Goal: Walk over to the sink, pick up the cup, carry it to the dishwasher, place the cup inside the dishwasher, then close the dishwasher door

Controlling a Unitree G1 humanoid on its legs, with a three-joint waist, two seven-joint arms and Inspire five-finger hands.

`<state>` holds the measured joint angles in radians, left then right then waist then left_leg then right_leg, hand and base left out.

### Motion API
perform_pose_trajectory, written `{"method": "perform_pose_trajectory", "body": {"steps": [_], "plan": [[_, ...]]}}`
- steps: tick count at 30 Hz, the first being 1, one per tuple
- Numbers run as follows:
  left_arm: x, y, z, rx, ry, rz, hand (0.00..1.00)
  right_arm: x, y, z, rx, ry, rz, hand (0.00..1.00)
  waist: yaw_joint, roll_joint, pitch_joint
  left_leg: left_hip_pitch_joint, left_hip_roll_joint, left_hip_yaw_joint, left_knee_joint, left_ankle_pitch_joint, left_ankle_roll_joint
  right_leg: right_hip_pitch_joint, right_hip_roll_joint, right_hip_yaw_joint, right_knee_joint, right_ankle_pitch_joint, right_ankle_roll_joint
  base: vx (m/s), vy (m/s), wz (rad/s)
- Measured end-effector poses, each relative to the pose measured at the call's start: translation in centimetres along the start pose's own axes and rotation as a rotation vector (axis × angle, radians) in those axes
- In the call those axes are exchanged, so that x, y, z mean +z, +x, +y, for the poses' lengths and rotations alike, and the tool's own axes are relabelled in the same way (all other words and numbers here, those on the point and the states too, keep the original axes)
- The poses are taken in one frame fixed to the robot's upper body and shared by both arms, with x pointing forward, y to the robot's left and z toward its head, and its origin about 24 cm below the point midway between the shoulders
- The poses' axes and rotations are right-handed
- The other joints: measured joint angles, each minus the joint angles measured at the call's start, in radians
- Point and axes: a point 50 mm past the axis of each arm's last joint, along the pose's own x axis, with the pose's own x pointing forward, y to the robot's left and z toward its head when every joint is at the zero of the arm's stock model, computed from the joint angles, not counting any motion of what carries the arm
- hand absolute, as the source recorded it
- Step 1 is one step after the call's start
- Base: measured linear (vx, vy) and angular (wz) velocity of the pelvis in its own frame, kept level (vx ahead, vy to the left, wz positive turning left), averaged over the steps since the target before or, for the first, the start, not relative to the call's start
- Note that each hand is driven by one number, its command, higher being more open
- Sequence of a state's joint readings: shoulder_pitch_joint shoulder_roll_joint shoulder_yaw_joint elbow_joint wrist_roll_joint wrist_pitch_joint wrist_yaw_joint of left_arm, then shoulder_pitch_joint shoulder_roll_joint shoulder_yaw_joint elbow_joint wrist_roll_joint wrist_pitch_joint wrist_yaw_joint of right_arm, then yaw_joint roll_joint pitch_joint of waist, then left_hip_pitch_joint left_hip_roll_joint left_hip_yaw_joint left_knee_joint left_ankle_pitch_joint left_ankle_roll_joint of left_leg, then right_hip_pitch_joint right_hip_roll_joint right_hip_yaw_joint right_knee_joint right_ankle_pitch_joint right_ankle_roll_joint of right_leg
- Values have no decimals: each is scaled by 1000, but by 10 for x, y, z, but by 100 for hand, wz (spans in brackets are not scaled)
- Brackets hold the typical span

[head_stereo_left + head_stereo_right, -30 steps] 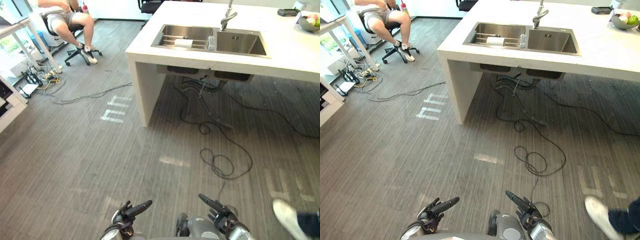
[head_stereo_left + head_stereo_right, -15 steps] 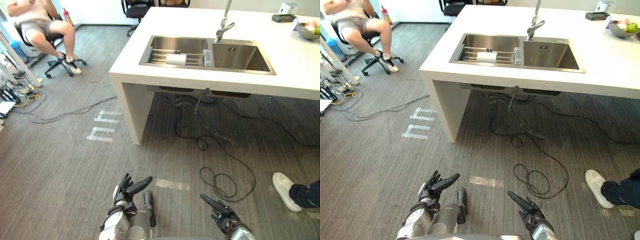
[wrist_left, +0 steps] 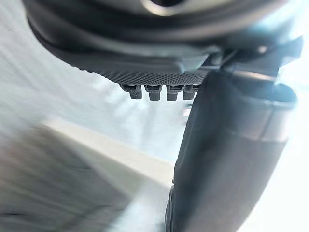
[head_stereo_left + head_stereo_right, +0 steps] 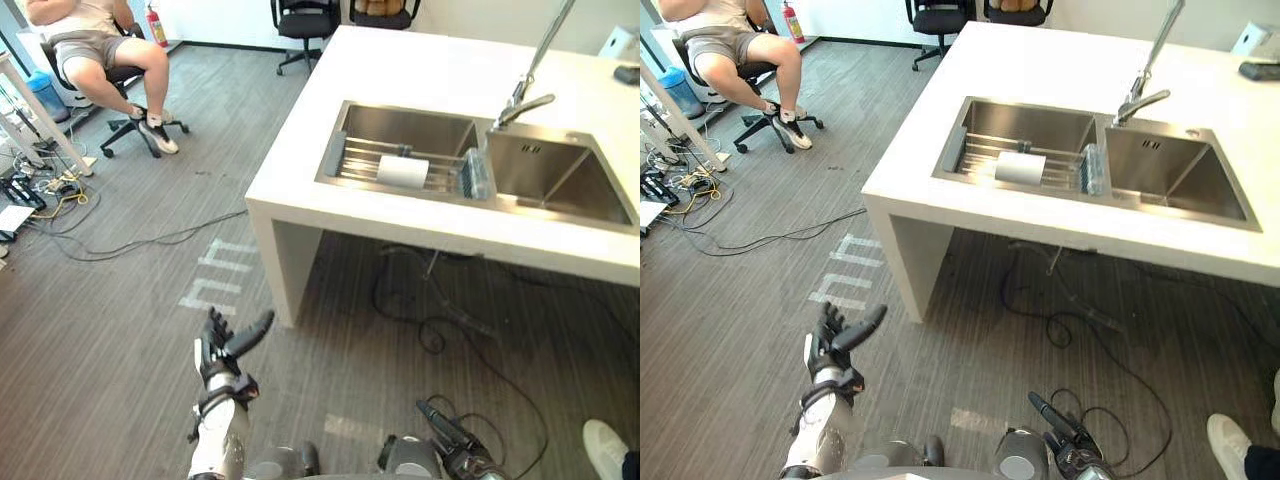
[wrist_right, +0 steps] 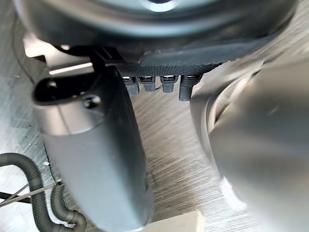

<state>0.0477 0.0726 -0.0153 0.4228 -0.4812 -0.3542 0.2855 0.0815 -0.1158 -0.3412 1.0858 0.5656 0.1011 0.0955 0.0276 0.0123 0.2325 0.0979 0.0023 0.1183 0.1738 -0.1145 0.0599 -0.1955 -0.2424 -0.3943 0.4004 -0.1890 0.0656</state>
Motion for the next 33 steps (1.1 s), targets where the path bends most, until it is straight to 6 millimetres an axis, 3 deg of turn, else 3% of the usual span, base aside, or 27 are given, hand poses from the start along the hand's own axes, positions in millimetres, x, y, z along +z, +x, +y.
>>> {"method": "perform_pose_trajectory", "body": {"steps": [1, 2, 3, 4, 5, 6, 7, 10, 13, 16, 18, 19, 20, 21, 22, 23, 24, 25, 26, 27, 28, 29, 30, 33], "plan": [[3, 1, 0, -2, 5, -19, 100, -8, 0, -2, -11, 13, 32, 100, 4, -2, 1, 13, 6, -3, 0, -9, -13, 0, 1, 9, -78, 49, -2, 315, -237, 43], [7, -1, 4, 20, -4, -38, 100, -15, -2, -6, -27, 82, 51, 100, 5, -6, 1, 46, 14, -1, -1, -32, -37, -1, -16, 15, -128, 142, -8, 329, -305, 29], [12, -5, 10, 56, -15, -61, 100, -18, -3, -8, -30, 85, 54, 100, -1, -26, -9, 72, 17, -1, 11, -71, -59, 4, -38, 16, -101, 248, -13, 412, -392, 28], [17, -7, 14, 70, -19, -82, 100, -22, -4, -9, -32, 88, 61, 100, -1, -45, -18, 78, 9, -5, 21, -96, -75, 6, -53, 22, -77, 313, -16, 392, -426, 27], [20, -9, 13, 100, -55, -106, 100, -25, -5, -13, -36, 92, 70, 100, 8, -37, -21, 72, 33, -26, 74, -147, -108, 23, -35, 16, -56, 246, -39, 366, -408, 29], [23, -15, 10, 116, -98, -131, 100, -21, -6, -19, -45, 107, 54, 100, 6, 3, -35, 52, 84, -42, 99, -162, -127, 27, 10, -1, -61, 215, -53, 343, -378, 23], [27, -16, 7, 116, -117, -150, 100, -20, -6, -19, -45, 109, 52, 100, 8, 16, -36, 48, 102, -48, 100, -163, -129, 26, 27, -11, -57, 203, -55, 269, -300, 17], [46, -18, -5, 108, -140, -248, 100, -23, -6, -20, -45, 89, 65, 100, 5, 25, -43, 84, 159, -58, 44, -157, -138, 27, 89, -26, -36, 136, -79, 196, -232, -7], [72, -17, -13, 113, -162, -373, 100, -22, -7, -20, -33, 50, 70, 100, -18, 27, -45, 87, 192, -55, 11, -152, -131, 23, 130, -37, -52, 119, -95, 150, -147, -9], [103, -22, -26, 56, -209, -509, 100, -18, -7, -24, -23, 36, 61, 100, -17, 37, -56, 64, 195, -40, 42, -146, -123, -9, 136, -27, -30, 91, -97, 123, -43, -9], [118, -23, -33, 1, -231, -564, 100, -18, -8, -28, -32, 34, 69, 100, -17, 39, -54, -48, 192, -26, 274, -132, -87, 16, 130, -26, -59, 90, -95, 140, -31, 4], [123, -24, -37, -25, -245, -578, 100, -17, -9, -31, -39, 34, 76, 100, -19, 53, -45, -96, 204, -23, 417, -101, -51, 63, 141, -25, -93, 91, -97, 204, -28, 23], [128, -24, -42, -72, -257, -588, 100, -18, -10, -36, -56, 46, 90, 100, -17, 61, -16, -150, 228, -25, 594, -35, -66, 155, 147, -22, -150, 97, -107, 193, 5, 23], [132, -25, -45, -110, -264, -593, 100, -18, -11, -39, -64, 61, 98, 100, -15, 63, -2, -165, 222, -17, 636, -97, -88, 211, 145, -22, -178, 96, -108, 153, 29, 18], [137, -28, -48, -154, -262, -606, 100, -18, -11, -41, -71, 66, 103, 100, -14, 65, 1, -191, 203, 7, 607, -157, -94, 252, 138, -22, -207, 95, -109, 188, 40, 3], [145, -32, -52, -222, -257, -633, 100, -18, -12, -44, -80, 48, 119, 100, -12, 63, 8, -223, 162, 25, 491, -172, -96, 290, 126, -20, -237, 95, -108, 213, 61, -7], [154, -38, -57, -293, -240, -663, 100, -19, -12, -44, -81, 41, 130, 100, -3, 63, 10, -247, 118, 22, 324, -142, -101, 315, 121, -12, -260, 95, -108, 209, 78, -22], [159, -42, -60, -328, -234, -681, 100, -21, -12, -44, -80, 37, 138, 100, 4, 66, 12, -250, 105, 17, 242, -106, -109, 322, 123, -2, -267, 93, -104, 177, 108, -52], [168, -49, -63, -380, -231, -716, 100, -22, -13, -46, -82, 44, 147, 100, 17, 74, 15, -256, 94, 1, 109, -16, -132, 334, 131, 28, -268, 86, -89, 212, 144, -80], [174, -55, -64, -412, -235, -742, 100, -22, -15, -51, -91, 73, 139, 100, 23, 106, 12, -255, 110, -16, 39, 104, -180, 350, 163, 63, -264, 76, -65, 241, 174, -89], [175, -57, -65, -425, -233, -744, 100, -21, -17, -55, -100, 85, 132, 100, 27, 133, 6, -254, 127, -36, 44, 187, -166, 355, 186, 80, -258, 69, -51, 291, 206, -90], [176, -53, -63, -444, -220, -725, 100, -23, -16, -53, -95, 94, 130, 100, 28, 136, 4, -249, 133, -21, 91, 172, -90, 364, 187, 116, -242, 60, -28, 331, 231, -69], [175, -49, -61, -460, -227, -683, 100, -28, -16, -49, -81, 97, 136, 100, 19, 113, -4, -248, 116, 2, 91, 150, -76, 349, 156, 132, -228, 50, -4, 304, 205, -58], [170, -46, -61, -483, -253, -616, 100, -26, -15, -46, -76, 78, 127, 100, 16, 89, -13, -238, 77, 46, 61, 123, -60, 313, 106, 165, -192, 26, 30, 170, 100, -32]]}}
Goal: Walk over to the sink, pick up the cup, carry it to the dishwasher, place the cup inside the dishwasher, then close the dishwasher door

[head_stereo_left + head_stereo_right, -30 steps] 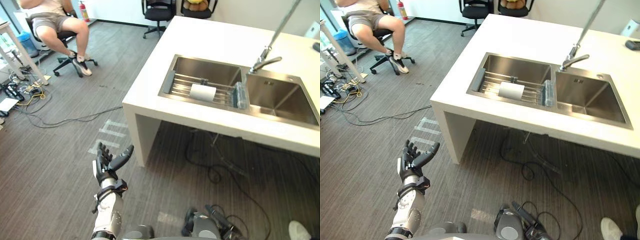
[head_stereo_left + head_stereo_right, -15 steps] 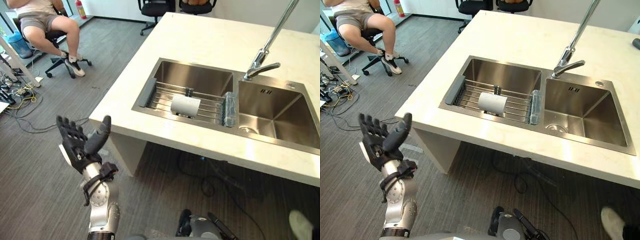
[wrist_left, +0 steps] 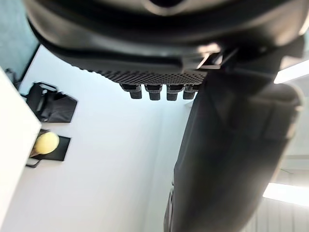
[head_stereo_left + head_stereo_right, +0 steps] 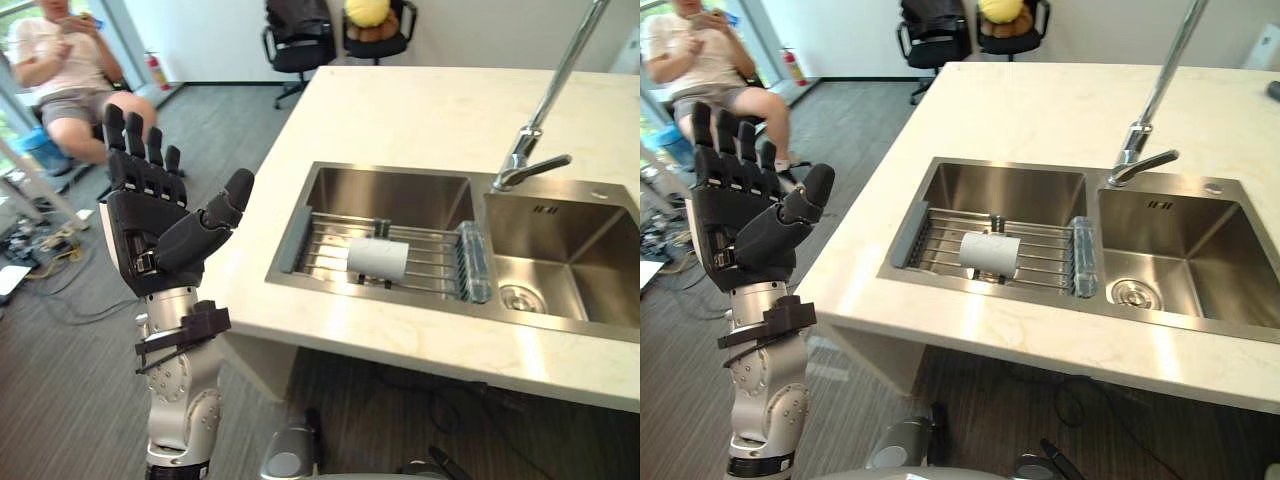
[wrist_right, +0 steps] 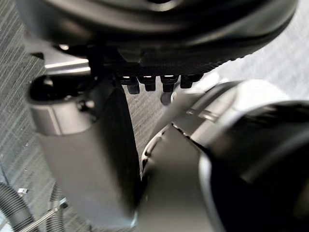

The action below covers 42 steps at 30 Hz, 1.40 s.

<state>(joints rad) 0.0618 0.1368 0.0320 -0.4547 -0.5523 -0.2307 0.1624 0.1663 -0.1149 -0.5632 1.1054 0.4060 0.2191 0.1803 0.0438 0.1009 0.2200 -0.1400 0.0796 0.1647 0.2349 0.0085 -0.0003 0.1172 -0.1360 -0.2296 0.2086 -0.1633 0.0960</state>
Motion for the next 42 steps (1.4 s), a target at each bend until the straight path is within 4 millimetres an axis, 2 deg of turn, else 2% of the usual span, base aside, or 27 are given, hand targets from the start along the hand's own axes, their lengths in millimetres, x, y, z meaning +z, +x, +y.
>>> {"method": "perform_pose_trajectory", "body": {"steps": [1, 2, 3, 5, 8, 11, 13, 17, 21, 25, 31, 34, 38, 42], "plan": [[-2, 0, -1, -14, -17, 18, 100, 0, 0, 1, -3, -12, 0, 100, 0, -12, -7, 24, -23, 21, -51, -4, -7, -3, -22, 6, -5, -2, 3, 233, 85, -28], [-3, 0, -2, -25, -20, 27, 100, -6, 2, 4, -1, -21, 24, 100, 0, -45, -25, 61, -59, 44, -119, -6, -12, -11, -65, 13, -30, -2, -3, 254, 87, -24], [-3, 1, -5, -37, -31, 27, 100, -7, 2, 4, -4, -34, 30, 100, -2, -44, -29, 65, -64, 35, -113, 8, -8, -10, -65, 11, -32, -7, 0, 246, 35, -24], [-12, 0, -14, -107, -36, 81, 100, -7, 1, 0, -25, -48, 38, 100, -9, -40, -62, 139, -76, 42, -236, 68, 10, -3, -63, 3, -40, -4, 14, 225, -6, -19], [-38, 5, -38, -258, -43, 204, 100, -12, 1, -2, -38, -40, 62, 100, -42, -43, -91, 160, -81, 24, -313, 100, 2, 13, -56, -32, -70, -1, 19, 198, -74, 14], [-59, 0, -57, -380, -12, 301, 100, -13, 1, -2, -37, -25, 65, 100, -67, -41, -94, 168, -70, 15, -320, 105, -4, 26, -47, -51, -75, 0, 19, 105, -90, 10], [-62, -2, -63, -436, 10, 313, 100, -13, 0, -3, -39, -5, 64, 100, -70, -39, -95, 168, -64, 15, -320, 106, -6, 27, -42, -53, -79, 0, 18, 46, -92, -2], [-67, -1, -78, -670, 159, 344, 100, -13, 0, -5, -44, 5, 65, 100, -68, -36, -97, 169, -57, 11, -320, 109, -13, 37, -31, -65, -93, 1, 17, -18, -54, 6], [-83, -21, -105, -950, 340, 421, 100, -10, 0, -7, -48, 3, 60, 100, -69, -35, -98, 166, -58, 20, -321, 104, -19, 29, -32, -51, -107, 4, 8, -70, 21, -10], [-91, -30, -102, -1026, 503, 451, 100, -12, 0, -7, -43, 37, 67, 100, -91, -36, -117, 158, -54, 41, -323, 105, -18, 7, -30, -25, -114, 16, 4, -78, 46, -20], [-88, -19, -98, -1110, 745, 366, 100, -13, -1, -8, -45, 30, 85, 100, -94, -41, -130, 151, -48, 68, -326, 110, -10, 1, -19, 2, -151, 52, 6, -20, 25, -14], [-90, -20, -92, -1120, 840, 347, 100, -13, -1, -7, -40, 31, 84, 100, -111, -42, -130, 148, -49, 70, -323, 113, -7, 2, -17, 4, -157, 62, 9, 1, 5, -1], [-95, -18, -86, -1039, 888, 307, 100, -15, 0, -6, -25, 33, 77, 100, -120, -47, -131, 142, -48, 70, -327, 116, -6, -4, -17, 5, -158, 66, 8, 0, 0, 0], [-91, -16, -87, -1000, 879, 250, 100, -17, 0, -6, -23, 32, 62, 100, -122, -48, -132, 135, -48, 71, -327, 120, -4, -11, -17, 6, -161, 69, 7, -8, 5, 0]]}}
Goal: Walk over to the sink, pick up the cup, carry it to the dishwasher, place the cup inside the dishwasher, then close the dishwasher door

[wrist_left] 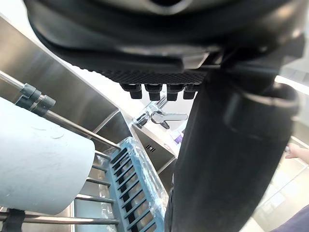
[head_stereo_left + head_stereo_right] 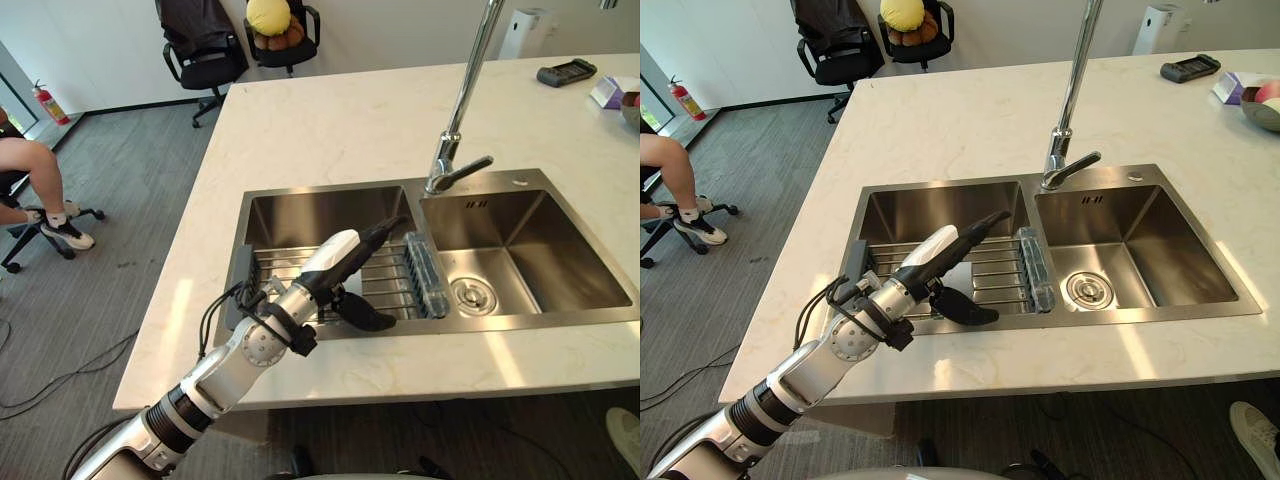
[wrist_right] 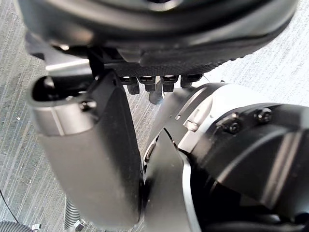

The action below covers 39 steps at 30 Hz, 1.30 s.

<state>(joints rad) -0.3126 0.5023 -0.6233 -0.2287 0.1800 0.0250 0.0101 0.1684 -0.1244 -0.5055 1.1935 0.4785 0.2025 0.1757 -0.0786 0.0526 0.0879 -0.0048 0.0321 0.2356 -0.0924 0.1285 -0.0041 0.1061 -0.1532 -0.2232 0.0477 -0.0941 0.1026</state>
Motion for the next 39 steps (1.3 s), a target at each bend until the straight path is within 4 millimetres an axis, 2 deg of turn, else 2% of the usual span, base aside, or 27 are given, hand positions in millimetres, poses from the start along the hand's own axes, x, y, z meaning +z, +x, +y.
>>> {"method": "perform_pose_trajectory", "body": {"steps": [7, 14, 16, 17, 19, 21, 23, 27, 33, 39], "plan": [[-2, -2, 2, -1, 5, 3, 100, -1, 1, 2, 4, -6, -21, 100, -8, -2, 0, -7, 0, -1, 0, 2, 0, -5, -2, -2, -2, 2, 1, 0, 0, 0], [-9, -5, 17, 47, 17, 48, 100, -1, 1, 4, 8, -11, -25, 100, -16, -3, 0, -19, -1, -8, 0, 3, 1, -7, -1, -10, -10, 7, 2, 10, 4, 2], [-18, -6, 20, 55, 24, 102, 100, -1, 1, 4, 9, -15, -24, 100, -17, -4, 1, -17, -2, -13, 0, 3, 1, -1, 4, -18, -16, 7, 2, 1, -8, 7], [-32, -8, 21, 56, 28, 174, 100, -2, 1, 5, 9, -20, -23, 100, -19, -5, 1, -14, -2, -20, 0, 4, 0, 5, 5, -25, -21, 7, 2, -6, -9, 10], [-44, -12, 22, 53, 36, 235, 100, -1, 1, 5, 8, -22, -23, 100, -19, -6, 2, -14, 0, -24, -1, 5, -2, 9, 6, -30, -25, 7, 2, -13, -6, 9], [-64, -22, 26, 45, 53, 337, 100, -2, 1, 6, 12, -39, -15, 100, -16, -14, 7, -13, 3, -31, -1, 5, -4, 17, 8, -39, -33, 8, 1, -9, -8, 9], [-73, -28, 29, 48, 50, 379, 100, -1, 2, 8, 17, -49, -16, 100, -16, -20, 12, -12, 3, -34, -1, 5, -5, 22, 9, -43, -37, 8, 1, 4, -13, 5], [-73, -30, 32, 13, 56, 377, 100, -3, 2, 11, 26, -47, -8, 100, -12, -35, 22, 0, 0, -38, -1, 1, -10, 42, 7, -54, -50, 8, 1, 12, -6, 4], [-74, -30, 36, -45, 78, 392, 100, -4, 2, 10, 21, -54, 1, 100, -13, -35, 23, 13, 3, -37, -2, -4, -15, 59, 11, -55, -59, 8, 1, 0, 0, 0], [-78, -25, 48, -126, 118, 403, 100, -3, 2, 11, 20, -63, 0, 100, -18, -35, 25, 18, 3, -34, -2, -9, -18, 67, 12, -53, -67, 8, 1, 2, -3, -1]]}}
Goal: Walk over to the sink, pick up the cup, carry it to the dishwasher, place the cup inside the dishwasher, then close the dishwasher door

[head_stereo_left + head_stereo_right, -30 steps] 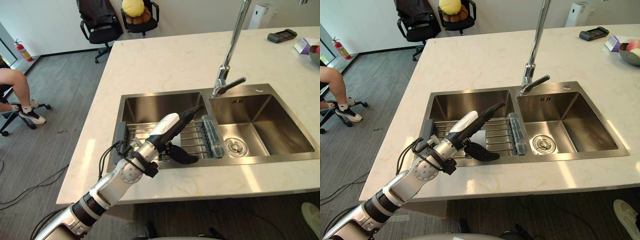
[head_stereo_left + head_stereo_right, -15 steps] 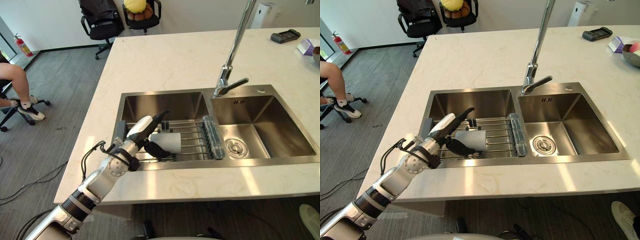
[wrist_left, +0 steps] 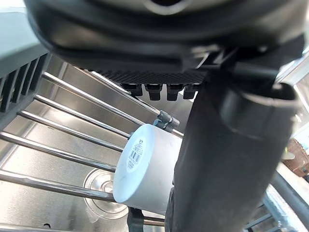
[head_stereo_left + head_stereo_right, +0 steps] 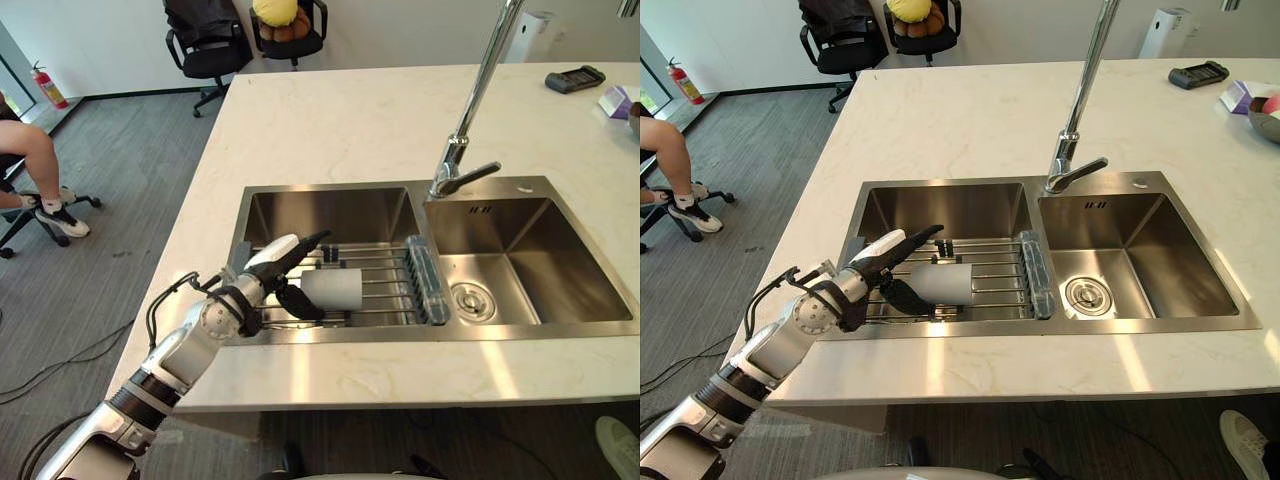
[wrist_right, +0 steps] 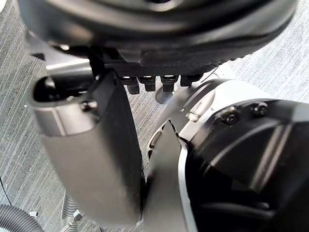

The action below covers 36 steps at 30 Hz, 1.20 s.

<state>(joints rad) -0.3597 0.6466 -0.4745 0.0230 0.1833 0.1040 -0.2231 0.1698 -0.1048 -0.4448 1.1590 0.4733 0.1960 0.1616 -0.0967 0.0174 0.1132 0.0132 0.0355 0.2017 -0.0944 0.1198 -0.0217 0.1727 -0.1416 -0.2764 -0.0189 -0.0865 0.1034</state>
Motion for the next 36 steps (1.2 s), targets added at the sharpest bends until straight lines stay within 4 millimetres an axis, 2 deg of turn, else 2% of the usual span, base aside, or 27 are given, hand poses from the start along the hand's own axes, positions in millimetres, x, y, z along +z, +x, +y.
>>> {"method": "perform_pose_trajectory", "body": {"steps": [8, 18, 30, 36], "plan": [[4, 5, 3, -46, 87, -17, 100, 2, 0, 1, 2, -2, -7, 100, -4, 3, 14, 12, -1, 4, 0, -10, -6, 15, -1, -3, -6, 0, 1, 11, -6, -1], [14, 3, -10, 8, 138, -124, 100, 8, 0, 3, 16, -22, -30, 100, -19, 14, 29, 5, -2, 5, 0, -11, -6, 8, -2, -2, -5, 0, 1, 0, 0, 0], [66, -3, -26, 90, 92, -444, 100, 7, 0, 2, 34, 0, -39, 100, -28, 20, 26, -19, 0, 19, 3, -2, 3, -41, -6, 18, 33, 0, 0, -15, 2, -4], [76, -6, -32, 75, 81, -492, 100, 6, 0, -1, 32, 25, -46, 100, -29, 25, 25, -23, -9, 17, 0, 2, 9, -50, -11, 19, 43, 0, -1, -57, 31, 1]]}}
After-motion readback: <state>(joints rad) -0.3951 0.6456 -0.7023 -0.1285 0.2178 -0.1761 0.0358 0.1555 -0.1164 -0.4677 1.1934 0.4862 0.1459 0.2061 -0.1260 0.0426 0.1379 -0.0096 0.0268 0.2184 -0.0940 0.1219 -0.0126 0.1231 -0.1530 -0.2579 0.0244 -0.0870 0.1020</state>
